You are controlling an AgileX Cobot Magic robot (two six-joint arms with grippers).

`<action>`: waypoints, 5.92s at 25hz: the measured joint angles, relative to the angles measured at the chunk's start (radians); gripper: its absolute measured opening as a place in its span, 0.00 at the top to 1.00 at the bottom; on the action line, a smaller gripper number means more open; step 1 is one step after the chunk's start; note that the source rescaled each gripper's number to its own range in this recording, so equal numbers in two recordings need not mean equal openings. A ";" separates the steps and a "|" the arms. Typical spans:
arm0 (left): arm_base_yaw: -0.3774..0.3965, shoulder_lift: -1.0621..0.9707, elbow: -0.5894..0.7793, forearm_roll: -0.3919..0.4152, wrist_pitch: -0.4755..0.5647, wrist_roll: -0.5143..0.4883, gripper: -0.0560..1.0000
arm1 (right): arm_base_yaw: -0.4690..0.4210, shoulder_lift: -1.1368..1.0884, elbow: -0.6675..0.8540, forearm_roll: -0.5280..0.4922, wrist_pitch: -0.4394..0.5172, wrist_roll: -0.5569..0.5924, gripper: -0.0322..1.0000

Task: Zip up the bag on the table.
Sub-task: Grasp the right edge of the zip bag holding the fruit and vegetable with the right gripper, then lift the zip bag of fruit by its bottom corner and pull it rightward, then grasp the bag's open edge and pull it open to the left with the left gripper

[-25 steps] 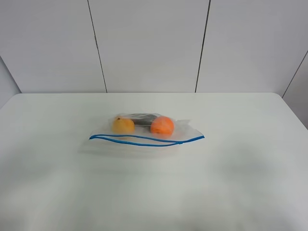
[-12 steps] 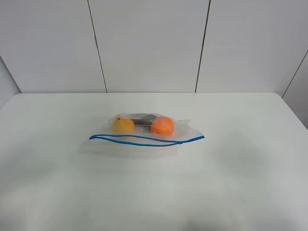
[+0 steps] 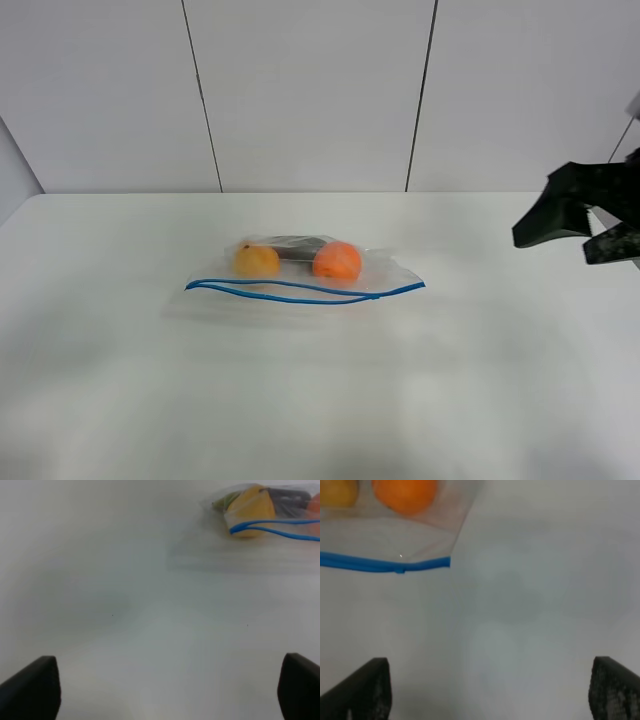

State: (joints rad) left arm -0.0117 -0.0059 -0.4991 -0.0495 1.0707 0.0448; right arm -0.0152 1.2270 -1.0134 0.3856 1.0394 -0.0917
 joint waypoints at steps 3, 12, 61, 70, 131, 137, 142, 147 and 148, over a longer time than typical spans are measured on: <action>0.000 0.000 0.001 0.000 0.000 0.000 0.00 | 0.000 0.181 -0.066 0.079 -0.002 -0.011 0.07; 0.000 0.000 0.001 0.000 0.000 0.000 0.00 | 0.000 0.552 -0.130 0.462 -0.004 -0.150 0.09; 0.000 0.000 0.001 0.000 0.000 0.000 0.00 | 0.000 0.784 -0.140 0.662 0.105 -0.260 0.82; 0.000 0.000 0.001 0.000 0.000 0.000 0.00 | 0.000 0.784 -0.141 0.664 0.100 -0.263 0.97; 0.000 0.452 -0.287 0.003 -0.078 0.000 0.00 | 0.044 0.784 -0.199 0.794 0.165 -0.338 0.97; 0.000 0.839 -0.498 0.003 -0.121 0.196 0.00 | 0.044 0.784 -0.199 0.794 0.165 -0.338 0.97; 0.000 1.092 -0.576 -0.026 -0.260 0.634 0.00 | 0.044 0.784 -0.199 0.794 0.165 -0.338 0.97; -0.026 1.243 -0.581 -0.261 -0.391 1.098 0.00 | 0.044 0.784 -0.199 0.804 0.165 -0.338 0.97; -0.046 1.267 -0.581 -0.317 -0.407 1.178 0.00 | 0.044 0.784 -0.199 0.807 0.165 -0.338 0.97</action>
State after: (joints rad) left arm -0.0580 1.2612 -1.0800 -0.3664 0.6635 1.2230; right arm 0.0287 2.0115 -1.2120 1.1922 1.2041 -0.4301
